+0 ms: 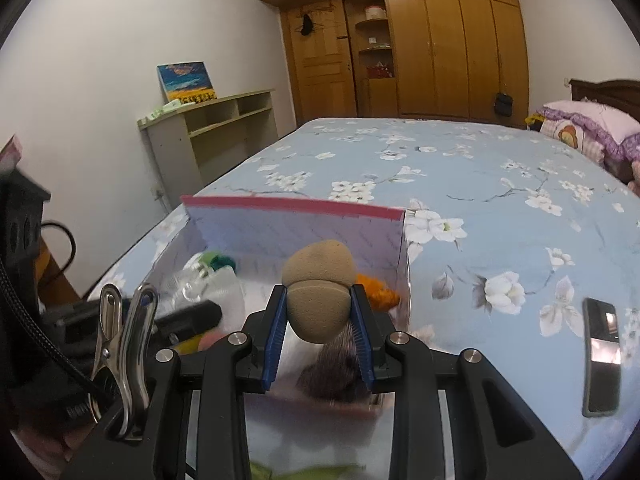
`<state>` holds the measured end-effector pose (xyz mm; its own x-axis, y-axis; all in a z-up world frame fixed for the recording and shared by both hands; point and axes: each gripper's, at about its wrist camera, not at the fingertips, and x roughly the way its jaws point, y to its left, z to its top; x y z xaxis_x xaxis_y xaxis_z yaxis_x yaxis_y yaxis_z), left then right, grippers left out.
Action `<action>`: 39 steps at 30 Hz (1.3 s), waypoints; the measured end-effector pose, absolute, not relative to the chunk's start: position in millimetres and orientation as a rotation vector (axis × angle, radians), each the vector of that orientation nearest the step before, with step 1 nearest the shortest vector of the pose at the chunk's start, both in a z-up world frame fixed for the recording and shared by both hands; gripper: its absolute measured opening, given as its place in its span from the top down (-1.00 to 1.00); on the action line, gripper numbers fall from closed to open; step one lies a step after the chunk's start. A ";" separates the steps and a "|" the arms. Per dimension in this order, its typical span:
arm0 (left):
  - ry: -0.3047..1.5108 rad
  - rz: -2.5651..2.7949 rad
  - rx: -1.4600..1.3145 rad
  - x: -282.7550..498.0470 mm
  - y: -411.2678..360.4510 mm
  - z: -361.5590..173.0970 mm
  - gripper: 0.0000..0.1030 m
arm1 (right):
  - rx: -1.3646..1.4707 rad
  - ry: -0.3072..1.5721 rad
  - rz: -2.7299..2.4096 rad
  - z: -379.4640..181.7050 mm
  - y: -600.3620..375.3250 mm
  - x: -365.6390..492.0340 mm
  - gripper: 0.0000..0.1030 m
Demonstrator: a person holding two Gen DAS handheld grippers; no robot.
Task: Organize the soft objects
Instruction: 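Carry the mesh bag and beige sponge into the box and release both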
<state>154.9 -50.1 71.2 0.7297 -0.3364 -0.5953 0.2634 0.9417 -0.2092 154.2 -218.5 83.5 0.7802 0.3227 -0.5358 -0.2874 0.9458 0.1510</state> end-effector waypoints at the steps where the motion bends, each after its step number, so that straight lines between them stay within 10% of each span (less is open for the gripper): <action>1: 0.681 -0.333 -0.111 159.2 -52.3 68.5 0.38 | 0.065 0.590 0.329 83.2 -218.5 158.8 0.38; 21: 0.696 -0.263 -0.006 182.7 -65.0 25.3 0.34 | 0.026 0.598 0.352 48.4 -196.9 222.3 0.38; 39: 0.710 -0.259 -0.006 175.3 -67.2 25.8 -0.11 | 0.092 0.694 0.371 27.5 -204.9 223.5 0.35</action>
<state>175.3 -67.2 25.8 0.7276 -0.2367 -0.6439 0.2326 0.9681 -0.0930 223.5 -204.9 27.5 0.7062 0.3635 -0.6076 -0.3031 0.9307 0.2045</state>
